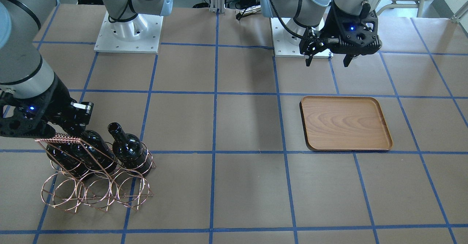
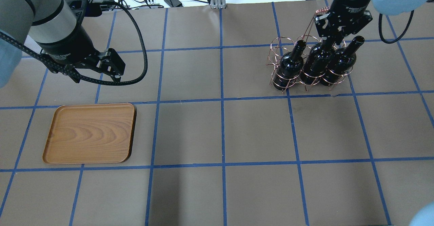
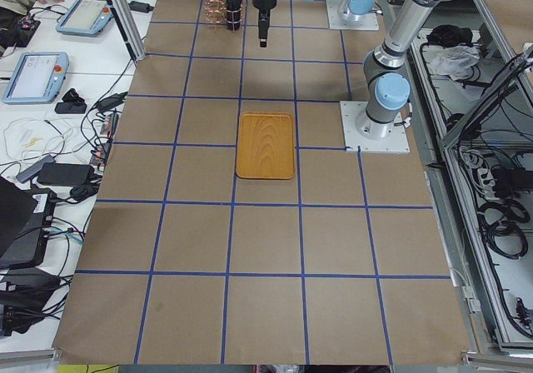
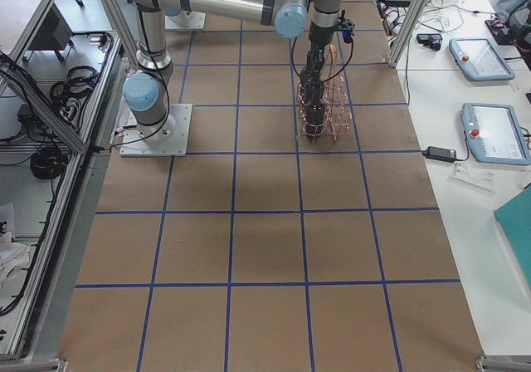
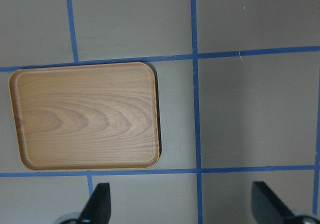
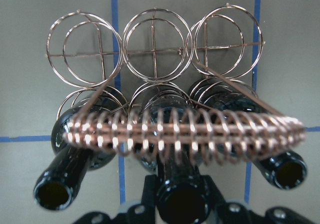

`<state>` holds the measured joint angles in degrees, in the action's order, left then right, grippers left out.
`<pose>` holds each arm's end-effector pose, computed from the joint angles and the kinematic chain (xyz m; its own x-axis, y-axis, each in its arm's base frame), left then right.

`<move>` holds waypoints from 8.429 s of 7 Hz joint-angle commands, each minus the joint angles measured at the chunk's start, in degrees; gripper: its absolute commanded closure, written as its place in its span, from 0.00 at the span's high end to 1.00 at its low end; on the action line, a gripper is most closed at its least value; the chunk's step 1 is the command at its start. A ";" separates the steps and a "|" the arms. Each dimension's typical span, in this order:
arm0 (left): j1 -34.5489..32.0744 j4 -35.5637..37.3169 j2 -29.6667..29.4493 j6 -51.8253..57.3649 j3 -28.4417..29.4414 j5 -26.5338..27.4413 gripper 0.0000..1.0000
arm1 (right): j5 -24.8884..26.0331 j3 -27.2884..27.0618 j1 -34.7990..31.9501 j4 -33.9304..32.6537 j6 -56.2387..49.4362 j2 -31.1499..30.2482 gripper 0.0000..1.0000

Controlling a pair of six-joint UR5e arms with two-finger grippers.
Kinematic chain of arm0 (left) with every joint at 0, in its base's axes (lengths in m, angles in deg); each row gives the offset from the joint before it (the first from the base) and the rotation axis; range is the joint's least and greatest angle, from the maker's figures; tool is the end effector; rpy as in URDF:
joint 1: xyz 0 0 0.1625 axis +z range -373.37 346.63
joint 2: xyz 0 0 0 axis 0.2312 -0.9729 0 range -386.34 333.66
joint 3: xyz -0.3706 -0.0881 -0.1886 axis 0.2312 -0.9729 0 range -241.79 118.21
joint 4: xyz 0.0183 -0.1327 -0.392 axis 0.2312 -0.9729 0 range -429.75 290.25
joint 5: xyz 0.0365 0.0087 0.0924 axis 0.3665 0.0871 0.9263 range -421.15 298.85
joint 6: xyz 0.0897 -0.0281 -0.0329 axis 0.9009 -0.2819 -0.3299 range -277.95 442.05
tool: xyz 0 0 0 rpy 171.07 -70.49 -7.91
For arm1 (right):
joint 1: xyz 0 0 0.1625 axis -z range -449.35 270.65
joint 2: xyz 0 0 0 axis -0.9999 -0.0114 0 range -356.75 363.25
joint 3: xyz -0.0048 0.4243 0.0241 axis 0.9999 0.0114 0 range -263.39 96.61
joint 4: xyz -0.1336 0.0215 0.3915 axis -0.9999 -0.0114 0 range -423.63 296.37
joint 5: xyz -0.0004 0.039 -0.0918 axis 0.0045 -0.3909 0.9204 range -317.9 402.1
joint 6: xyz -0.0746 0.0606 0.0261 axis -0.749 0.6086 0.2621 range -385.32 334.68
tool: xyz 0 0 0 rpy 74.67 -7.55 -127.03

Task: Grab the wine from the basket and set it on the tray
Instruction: 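Grasp the bottle neck with the right gripper and lift it from the rack, then carry the bottle with the right gripper toward the wooden tray, then stand the bottle upright on the table and open the right gripper, then move the right gripper back over the rack while the left gripper reaches toward the bottle, then lower the left gripper around the bottle neck and close it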

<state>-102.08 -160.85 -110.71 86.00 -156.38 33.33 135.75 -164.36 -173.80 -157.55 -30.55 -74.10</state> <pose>-0.1154 -0.4527 0.4932 -0.9959 0.0467 -0.0778 0.0463 0.9989 0.0066 0.0698 -0.5943 0.4535 -0.9979 0.0056 0.0639 0.0056 1.0000 0.0005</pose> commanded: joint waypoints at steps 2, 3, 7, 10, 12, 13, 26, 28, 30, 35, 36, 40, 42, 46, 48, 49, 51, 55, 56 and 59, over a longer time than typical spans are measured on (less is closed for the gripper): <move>0.12 0.05 0.00 0.00 -0.06 0.00 1.00 | -0.48 11.18 -1.66 15.92 0.39 -4.54 0.00; 0.47 0.22 0.00 0.09 0.02 0.09 1.00 | -0.31 11.10 -4.03 21.35 0.83 -7.09 0.00; 2.05 0.31 0.09 2.98 0.46 0.09 1.00 | -5.14 4.44 -20.07 24.08 23.79 -8.18 0.00; 5.20 2.32 0.09 3.51 0.73 0.00 1.00 | -5.49 1.08 -29.95 9.49 36.75 -3.44 0.00; 8.72 2.42 0.17 4.56 0.90 -0.26 1.00 | -5.32 1.69 -34.09 1.93 41.96 1.21 0.00; 9.95 2.42 0.17 6.74 0.90 -0.35 1.00 | -5.49 2.65 -35.15 -2.63 45.01 3.24 0.00; 11.11 1.80 -0.09 7.38 -0.15 -0.53 1.00 | -4.70 11.10 -42.90 -7.16 53.13 14.95 1.00; 10.59 2.07 -0.09 5.99 -0.15 -0.79 1.00 | -4.79 10.58 -38.18 -5.42 48.94 10.22 1.00; 10.58 2.68 0.00 6.06 0.02 -0.18 1.00 | -4.79 8.31 -31.94 1.87 39.37 3.47 1.00; -0.53 3.99 -1.31 0.56 0.73 -5.89 1.00 | -4.70 6.19 -6.46 16.80 5.78 -9.20 1.00; -3.45 7.39 -2.28 -2.69 0.73 -6.06 1.00 | -4.53 3.13 -5.73 15.71 2.10 -11.31 1.00; -9.28 8.39 -5.88 -9.57 -1.03 -6.06 1.00 | -4.70 1.52 -5.72 13.86 4.43 -12.92 1.00; -9.19 13.37 -8.78 -7.32 -1.03 -5.89 1.00 | -4.53 1.26 -5.81 11.74 4.43 -12.91 1.00; -5.25 14.81 -12.74 2.19 -1.47 -5.98 1.00 | -4.44 0.64 -5.98 10.77 4.79 -13.00 1.00; -5.24 15.07 -14.58 1.49 -1.56 -6.50 1.00 | -2.78 0.64 -6.07 11.30 5.31 -13.62 1.00; -5.41 16.82 -15.46 1.32 -1.56 -6.50 1.00 | -2.07 0.64 -6.16 11.21 6.27 -13.62 1.00; -5.77 16.75 -15.65 1.23 -1.56 -6.68 0.89 | -2.77 0.64 -6.25 10.69 6.37 -13.53 1.00; -5.94 13.94 -15.03 1.49 -1.65 -6.24 0.68 | -2.07 0.64 -6.25 10.95 6.20 -13.53 1.00; -5.94 13.93 -15.03 1.84 -1.65 -6.33 0.57 | -1.98 0.64 -6.25 10.95 6.20 -13.62 1.00; -6.03 12.18 -15.12 1.49 -1.56 -6.42 0.00 | -2.07 0.56 -6.25 10.95 6.20 -13.53 1.00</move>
<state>-108.06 -147.81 -125.87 87.57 -157.99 26.93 133.66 -163.75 -180.05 -146.60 -24.35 -87.61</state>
